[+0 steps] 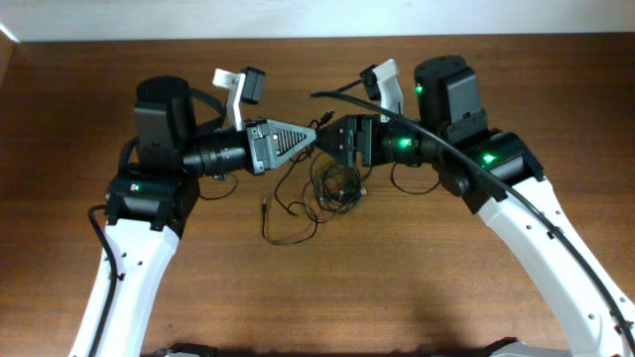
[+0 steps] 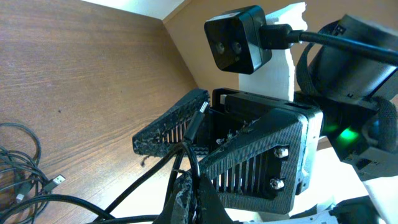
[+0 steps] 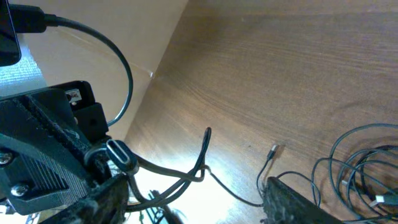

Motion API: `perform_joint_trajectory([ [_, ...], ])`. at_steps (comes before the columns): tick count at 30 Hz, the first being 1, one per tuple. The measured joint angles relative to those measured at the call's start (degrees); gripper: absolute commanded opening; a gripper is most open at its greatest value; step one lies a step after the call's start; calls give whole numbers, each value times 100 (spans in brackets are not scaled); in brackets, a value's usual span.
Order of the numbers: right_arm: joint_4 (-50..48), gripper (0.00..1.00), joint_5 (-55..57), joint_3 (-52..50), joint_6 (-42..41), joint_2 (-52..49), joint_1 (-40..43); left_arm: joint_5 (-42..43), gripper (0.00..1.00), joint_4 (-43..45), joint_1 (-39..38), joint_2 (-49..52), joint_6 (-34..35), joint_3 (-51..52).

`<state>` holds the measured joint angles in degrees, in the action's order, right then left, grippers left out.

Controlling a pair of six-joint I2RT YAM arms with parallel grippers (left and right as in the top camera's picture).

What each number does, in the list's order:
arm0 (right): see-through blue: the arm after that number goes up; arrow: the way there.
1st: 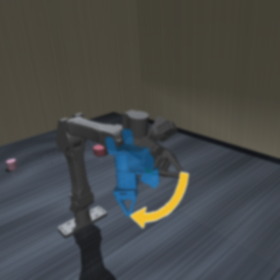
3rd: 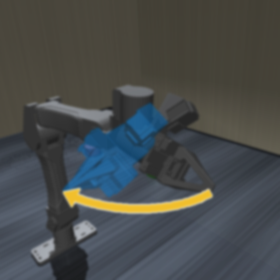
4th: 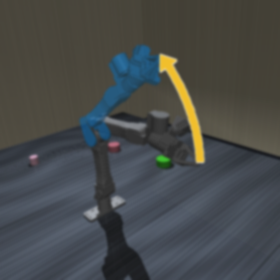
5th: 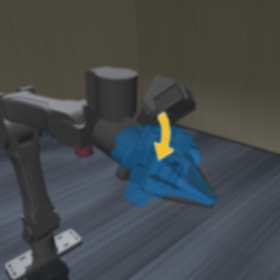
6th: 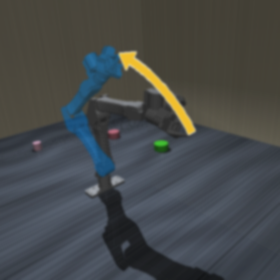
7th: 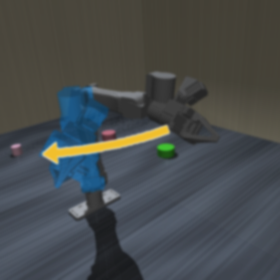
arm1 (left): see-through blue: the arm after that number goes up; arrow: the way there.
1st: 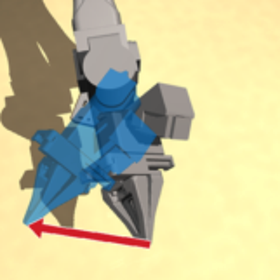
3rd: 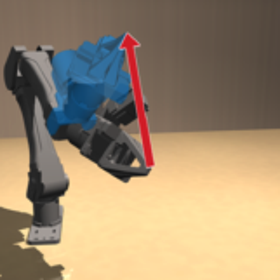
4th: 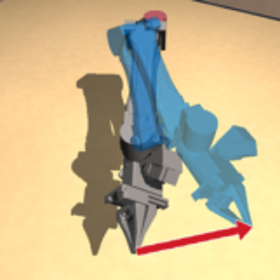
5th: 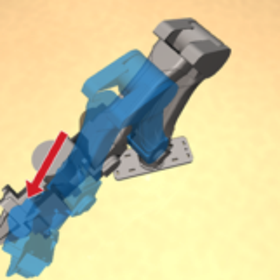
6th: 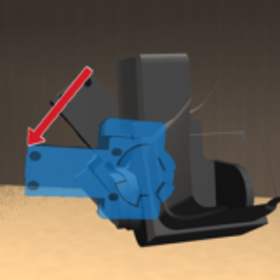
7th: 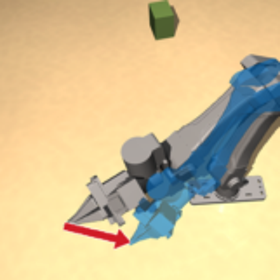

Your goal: Untangle cables

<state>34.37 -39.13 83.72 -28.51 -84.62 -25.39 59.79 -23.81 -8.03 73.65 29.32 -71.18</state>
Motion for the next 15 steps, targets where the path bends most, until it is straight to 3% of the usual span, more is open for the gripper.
perform_joint_trajectory([
  [7,0,74,-87,0,2,-2,-17,-192,0,737,-11,0,876,0],
  [15,9,79,-254,0,153,0,-92,-828,0,855,-22,0,1921,0],
])
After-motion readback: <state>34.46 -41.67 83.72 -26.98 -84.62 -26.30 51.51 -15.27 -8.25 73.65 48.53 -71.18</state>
